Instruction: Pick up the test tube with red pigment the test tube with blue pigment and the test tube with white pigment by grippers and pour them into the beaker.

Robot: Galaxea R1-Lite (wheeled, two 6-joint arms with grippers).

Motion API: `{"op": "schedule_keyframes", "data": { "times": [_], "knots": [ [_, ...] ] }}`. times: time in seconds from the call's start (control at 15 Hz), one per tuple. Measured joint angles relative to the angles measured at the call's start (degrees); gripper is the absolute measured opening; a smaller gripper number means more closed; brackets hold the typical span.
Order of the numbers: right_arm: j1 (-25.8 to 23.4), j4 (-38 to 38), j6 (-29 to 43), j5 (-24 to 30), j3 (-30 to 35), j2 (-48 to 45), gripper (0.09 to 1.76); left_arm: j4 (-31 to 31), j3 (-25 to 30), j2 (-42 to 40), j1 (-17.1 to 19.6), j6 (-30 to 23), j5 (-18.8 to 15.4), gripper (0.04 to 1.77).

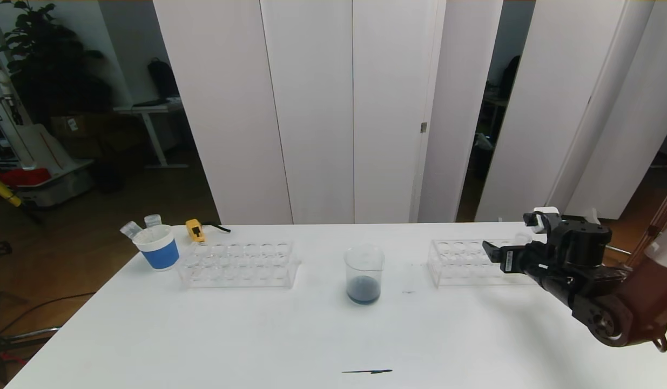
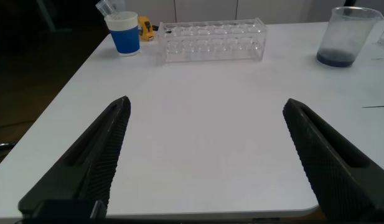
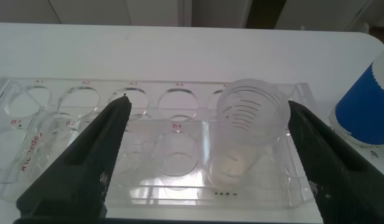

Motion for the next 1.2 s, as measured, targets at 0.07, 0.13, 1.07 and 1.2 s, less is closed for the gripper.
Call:
{"op": "schedule_keyframes", "data": {
  "times": [0.07, 0.13, 1.07, 1.2],
  "knots": [
    [0.0, 0.0, 0.0, 0.0, -0.2, 0.2, 1.75, 0.0, 0.0, 0.0, 0.0, 0.0, 0.0, 1.75],
    [0.1, -0.3, 0.0, -0.2, -0.5, 0.4, 1.64, 0.0, 0.0, 0.0, 0.0, 0.0, 0.0, 1.75],
    [-0.5, -1.1, 0.6, -0.2, -1.9, 1.6, 0.6, 0.0, 0.0, 0.0, 0.0, 0.0, 0.0, 1.75],
    [-0.5, -1.1, 1.0, -0.2, -1.9, 1.2, 0.6, 0.0, 0.0, 0.0, 0.0, 0.0, 0.0, 1.75]
  ]
}}
